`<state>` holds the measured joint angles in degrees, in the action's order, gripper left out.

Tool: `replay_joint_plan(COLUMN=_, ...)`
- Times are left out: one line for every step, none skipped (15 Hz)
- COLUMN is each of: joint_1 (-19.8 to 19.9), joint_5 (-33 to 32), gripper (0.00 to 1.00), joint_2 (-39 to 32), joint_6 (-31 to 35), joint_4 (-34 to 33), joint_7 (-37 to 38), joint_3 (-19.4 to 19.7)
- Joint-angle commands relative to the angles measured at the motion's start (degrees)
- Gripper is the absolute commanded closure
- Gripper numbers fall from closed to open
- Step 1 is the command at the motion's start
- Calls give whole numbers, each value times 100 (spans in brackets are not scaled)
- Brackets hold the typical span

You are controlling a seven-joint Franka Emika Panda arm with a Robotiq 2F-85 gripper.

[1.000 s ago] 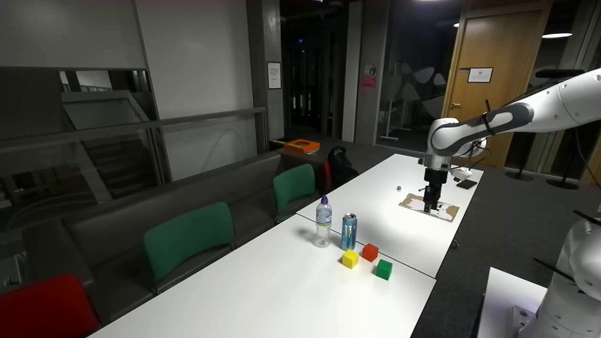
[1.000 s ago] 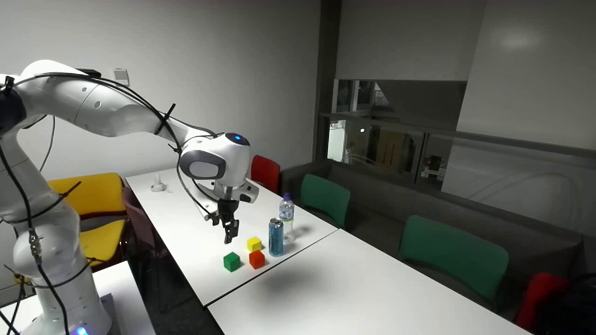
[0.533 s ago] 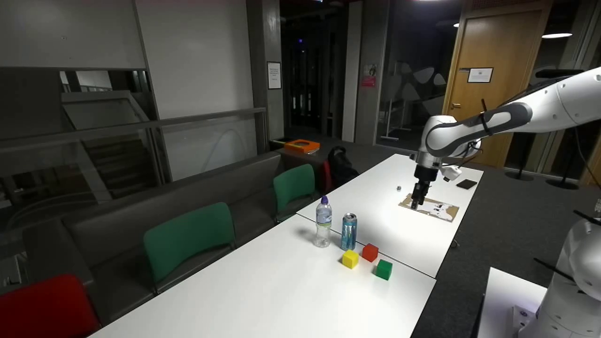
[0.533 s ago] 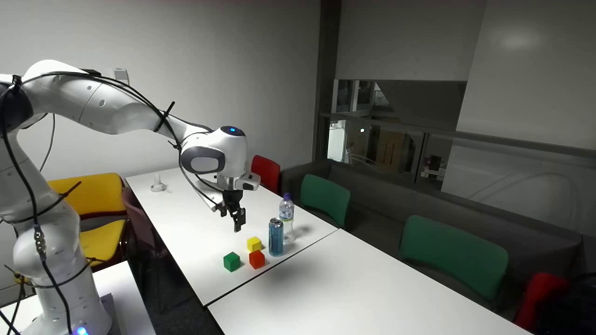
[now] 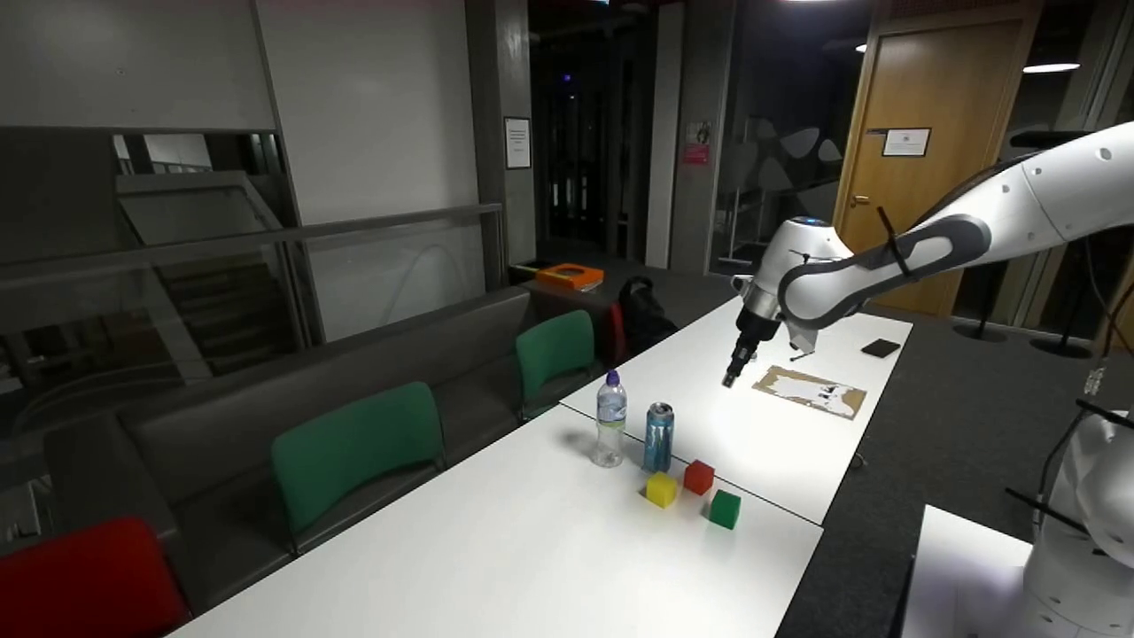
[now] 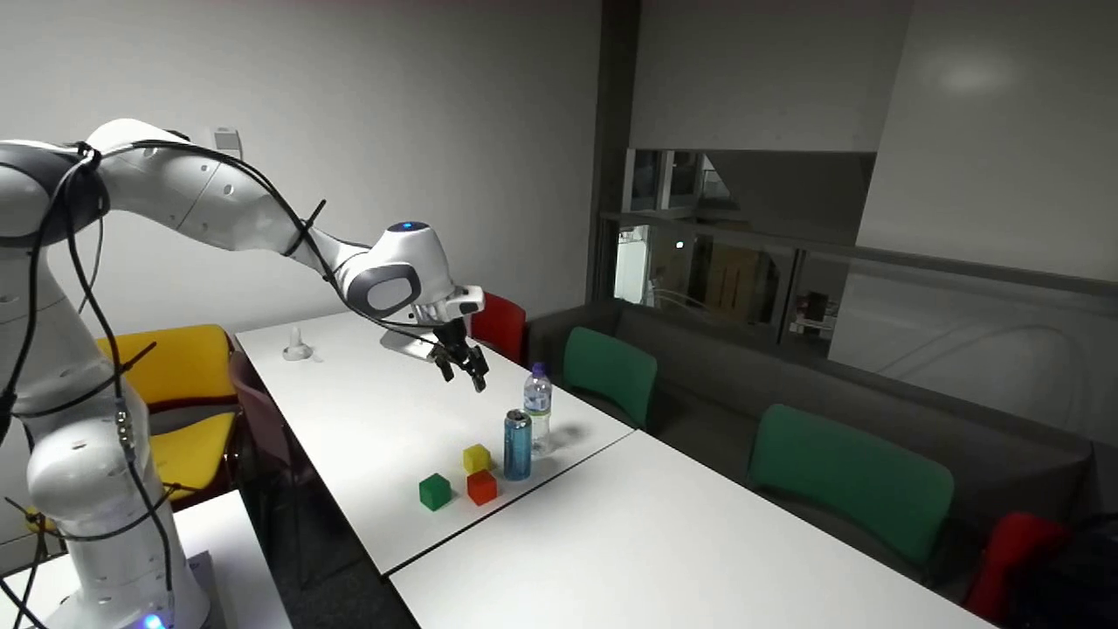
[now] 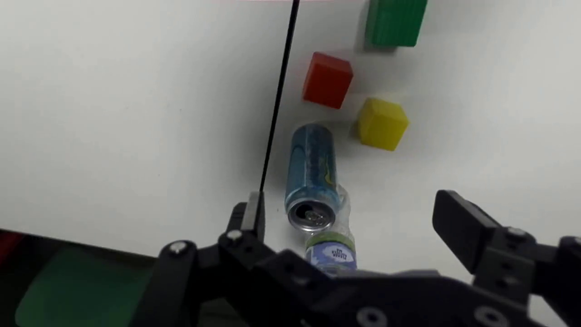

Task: Move the blue can to the right

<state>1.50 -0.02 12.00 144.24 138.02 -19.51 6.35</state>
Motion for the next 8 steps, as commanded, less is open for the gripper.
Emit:
replay_joint_plan(joint_1=189, joint_5=-1048, gripper=0, joint_2=-509, joint_6=124, joint_4=-401, joint_7=580, joint_3=-243)
replay_joint_plan(joint_1=124, joint_5=-1057, gripper=0, joint_2=-630, joint_6=-160, joint_4=-560, joint_7=507, joint_3=-212)
replay_joint_plan(joint_1=71, joint_5=-974, gripper=0, joint_2=-737, joint_6=-345, joint_4=-687, joint_7=356, joint_3=-179)
replay_joint_plan(joint_1=32, joint_5=-801, gripper=0, joint_2=-848, joint_6=-595, joint_4=-837, joint_7=159, joint_3=-151)
replay_joint_plan(joint_1=15, joint_5=-630, gripper=0, joint_2=-932, joint_6=-850, joint_4=-982, joint_7=-38, joint_3=-133)
replay_joint_plan(joint_1=50, joint_5=-801, gripper=0, joint_2=-683, joint_6=-454, joint_4=-558, joint_7=301, joint_3=-184)
replay_joint_plan(joint_1=52, joint_5=-786, gripper=0, joint_2=-750, joint_6=-517, joint_4=-631, joint_7=278, joint_3=-186)
replay_joint_plan(joint_1=53, joint_5=-788, gripper=0, joint_2=-769, joint_6=-515, joint_4=-628, joint_7=288, joint_3=-188)
